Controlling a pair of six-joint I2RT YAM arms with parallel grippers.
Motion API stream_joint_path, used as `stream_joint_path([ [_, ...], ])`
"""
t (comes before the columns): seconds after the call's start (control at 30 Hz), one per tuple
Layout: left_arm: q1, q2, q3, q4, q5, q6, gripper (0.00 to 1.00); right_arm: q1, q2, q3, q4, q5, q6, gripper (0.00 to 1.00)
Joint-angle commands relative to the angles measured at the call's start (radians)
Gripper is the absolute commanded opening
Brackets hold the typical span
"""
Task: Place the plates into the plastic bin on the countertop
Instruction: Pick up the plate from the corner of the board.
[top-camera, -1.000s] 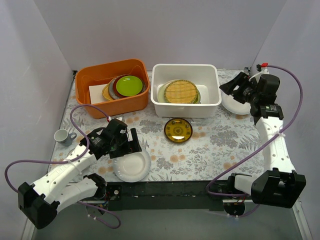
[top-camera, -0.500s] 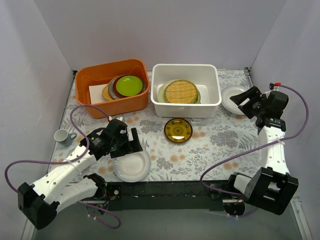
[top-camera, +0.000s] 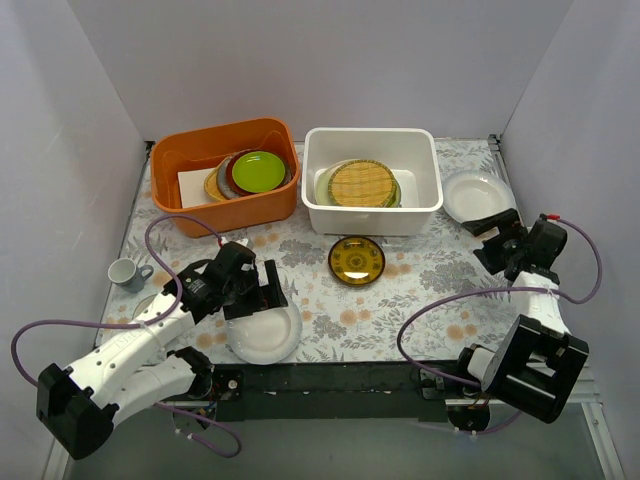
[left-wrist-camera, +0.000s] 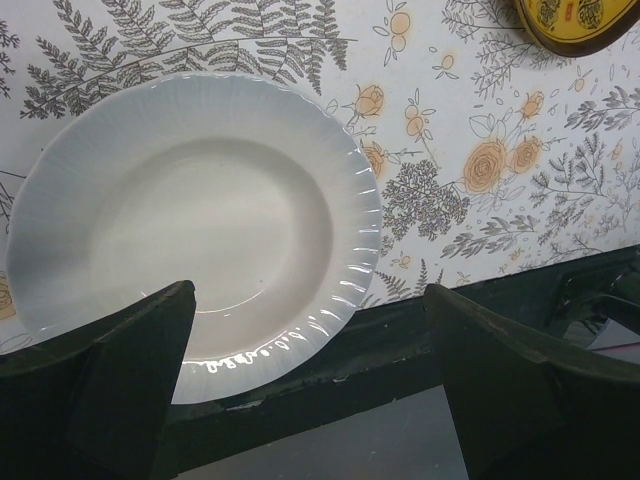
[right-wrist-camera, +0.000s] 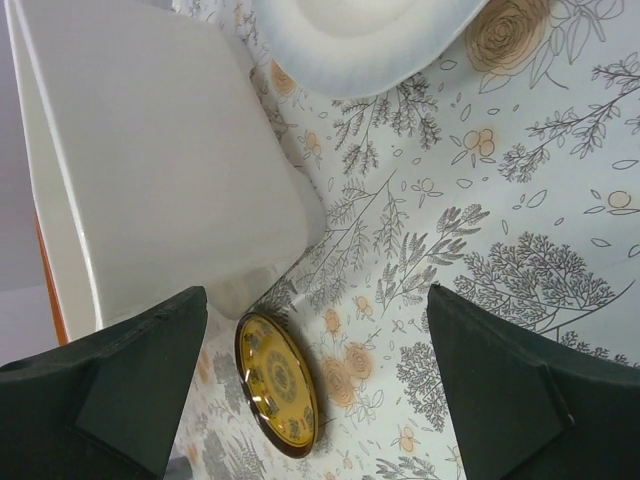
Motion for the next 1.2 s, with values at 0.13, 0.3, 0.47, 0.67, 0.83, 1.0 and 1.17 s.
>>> stream_joint_path([
  [0.13, -0.007, -0.036, -0.030, 0.041, 0.029, -0.008, 0.98, -0.050, 0.103, -0.076, 0.214, -0.003, 0.105, 0.97],
  [0.3, -0.010, -0.030, -0.030, 0.047, 0.031, 0.001, 0.98, -0.070, 0.163, -0.125, 0.335, 0.000, 0.196, 0.95],
  [0.47, -0.010, -0.027, -0.030, 0.050, 0.034, 0.010, 0.98, -0.072, 0.250, -0.141, 0.450, -0.023, 0.285, 0.93],
  [0.67, -0.011, -0.039, -0.035, 0.049, 0.037, 0.006, 0.98, -0.082, 0.344, -0.106, 0.512, -0.025, 0.309, 0.91],
  [0.83, -0.013, -0.035, -0.035, 0.047, 0.037, 0.007, 0.98, -0.088, 0.410, -0.089, 0.575, -0.022, 0.366, 0.89],
  [1.0, -0.017, -0.032, -0.036, 0.047, 0.038, 0.006, 0.98, -0.088, 0.484, -0.089, 0.702, -0.023, 0.441, 0.85],
  [1.17, -0.022, -0.027, -0.038, 0.047, 0.037, 0.004, 0.98, -0.088, 0.547, -0.043, 0.705, -0.011, 0.476, 0.81],
])
